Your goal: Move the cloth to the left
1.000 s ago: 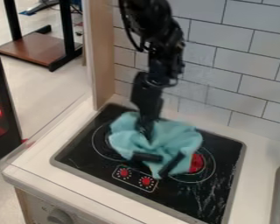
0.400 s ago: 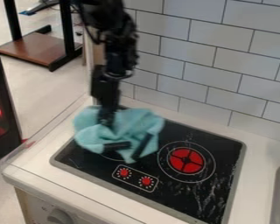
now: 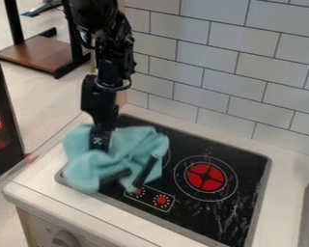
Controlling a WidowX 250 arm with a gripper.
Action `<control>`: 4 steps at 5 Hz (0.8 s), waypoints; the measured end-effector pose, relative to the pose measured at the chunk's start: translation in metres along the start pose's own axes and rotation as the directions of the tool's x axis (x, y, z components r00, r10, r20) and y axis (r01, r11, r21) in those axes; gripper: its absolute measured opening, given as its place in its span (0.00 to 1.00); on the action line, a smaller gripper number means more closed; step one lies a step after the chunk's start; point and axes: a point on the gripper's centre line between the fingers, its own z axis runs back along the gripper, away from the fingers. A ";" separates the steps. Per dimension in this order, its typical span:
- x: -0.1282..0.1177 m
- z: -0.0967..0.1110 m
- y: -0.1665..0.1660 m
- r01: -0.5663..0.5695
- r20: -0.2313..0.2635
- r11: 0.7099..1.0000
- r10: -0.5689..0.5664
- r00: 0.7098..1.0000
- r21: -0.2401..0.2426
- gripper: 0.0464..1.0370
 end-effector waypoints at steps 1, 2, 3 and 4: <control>-0.005 0.007 0.004 0.043 -0.017 0.999 -0.044 0.999 -0.013 0.96; -0.006 0.022 0.007 0.064 -0.037 0.998 -0.065 0.997 -0.029 0.96; -0.004 0.044 0.012 0.076 -0.043 0.996 -0.078 0.996 -0.035 0.96; 0.000 0.073 0.014 0.104 -0.033 0.991 -0.107 0.994 -0.081 0.96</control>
